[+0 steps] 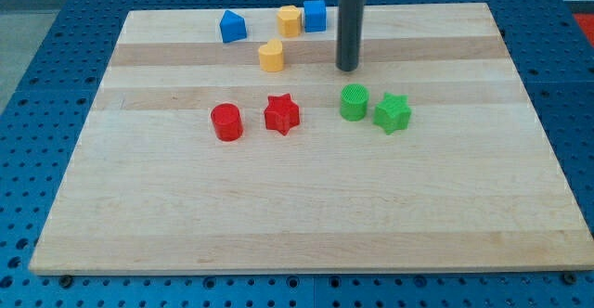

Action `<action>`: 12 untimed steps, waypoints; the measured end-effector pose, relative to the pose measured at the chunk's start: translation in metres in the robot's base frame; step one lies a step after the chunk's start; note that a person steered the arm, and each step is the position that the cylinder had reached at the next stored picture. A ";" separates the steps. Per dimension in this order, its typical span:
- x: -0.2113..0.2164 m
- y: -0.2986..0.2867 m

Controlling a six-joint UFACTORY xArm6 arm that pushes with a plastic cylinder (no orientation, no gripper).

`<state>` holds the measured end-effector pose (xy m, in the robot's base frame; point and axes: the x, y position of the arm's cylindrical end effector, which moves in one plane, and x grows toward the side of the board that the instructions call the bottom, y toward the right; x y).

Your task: Push the blue cube into the yellow hexagon

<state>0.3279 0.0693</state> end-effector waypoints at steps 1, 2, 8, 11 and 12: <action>0.012 0.023; 0.030 0.033; 0.086 -0.006; -0.006 -0.014; -0.033 -0.007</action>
<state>0.2944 0.0618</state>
